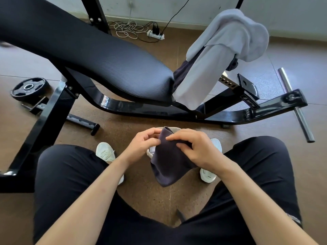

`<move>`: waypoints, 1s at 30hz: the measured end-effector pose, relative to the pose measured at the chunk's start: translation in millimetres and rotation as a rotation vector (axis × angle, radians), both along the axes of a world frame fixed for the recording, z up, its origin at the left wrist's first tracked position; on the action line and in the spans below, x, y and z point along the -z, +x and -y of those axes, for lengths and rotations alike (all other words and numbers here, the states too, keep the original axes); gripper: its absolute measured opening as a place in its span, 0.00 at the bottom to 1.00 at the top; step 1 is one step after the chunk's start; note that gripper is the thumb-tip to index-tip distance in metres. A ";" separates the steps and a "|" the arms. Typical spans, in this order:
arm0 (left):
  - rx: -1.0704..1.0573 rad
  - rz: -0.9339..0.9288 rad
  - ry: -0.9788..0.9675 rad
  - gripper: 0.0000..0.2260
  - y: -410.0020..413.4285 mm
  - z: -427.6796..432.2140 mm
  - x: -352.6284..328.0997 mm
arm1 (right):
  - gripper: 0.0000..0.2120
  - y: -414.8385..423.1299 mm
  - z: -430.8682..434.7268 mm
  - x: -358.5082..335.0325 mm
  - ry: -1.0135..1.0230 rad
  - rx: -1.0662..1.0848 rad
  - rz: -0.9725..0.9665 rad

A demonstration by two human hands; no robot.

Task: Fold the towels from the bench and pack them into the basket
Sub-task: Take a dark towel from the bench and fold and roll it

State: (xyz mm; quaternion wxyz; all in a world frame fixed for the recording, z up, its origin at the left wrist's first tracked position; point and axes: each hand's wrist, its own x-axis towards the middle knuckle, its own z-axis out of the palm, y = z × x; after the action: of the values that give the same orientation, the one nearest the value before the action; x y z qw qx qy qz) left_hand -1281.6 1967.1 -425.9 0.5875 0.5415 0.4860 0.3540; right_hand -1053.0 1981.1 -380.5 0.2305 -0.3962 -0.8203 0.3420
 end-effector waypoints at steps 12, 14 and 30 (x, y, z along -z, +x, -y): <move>0.132 -0.662 0.004 0.03 10.9 0.0 47.1 | 0.16 50.0 -3.4 -25.6 -0.012 0.370 -0.305; 0.117 -0.697 -0.020 0.02 9.5 -0.2 50.0 | 0.16 56.8 -6.6 -24.0 0.011 0.483 -0.329; -0.238 -0.273 0.018 0.08 -0.5 -0.1 28.1 | 0.19 105.7 -49.3 10.2 -0.367 1.009 -0.694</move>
State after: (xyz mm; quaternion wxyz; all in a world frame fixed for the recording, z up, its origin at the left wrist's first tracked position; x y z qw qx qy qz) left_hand -1282.1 1967.3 -454.0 0.4652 0.5284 0.6187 0.3487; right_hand -947.3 2030.3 -390.7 0.5437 -0.6329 -0.3388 0.4348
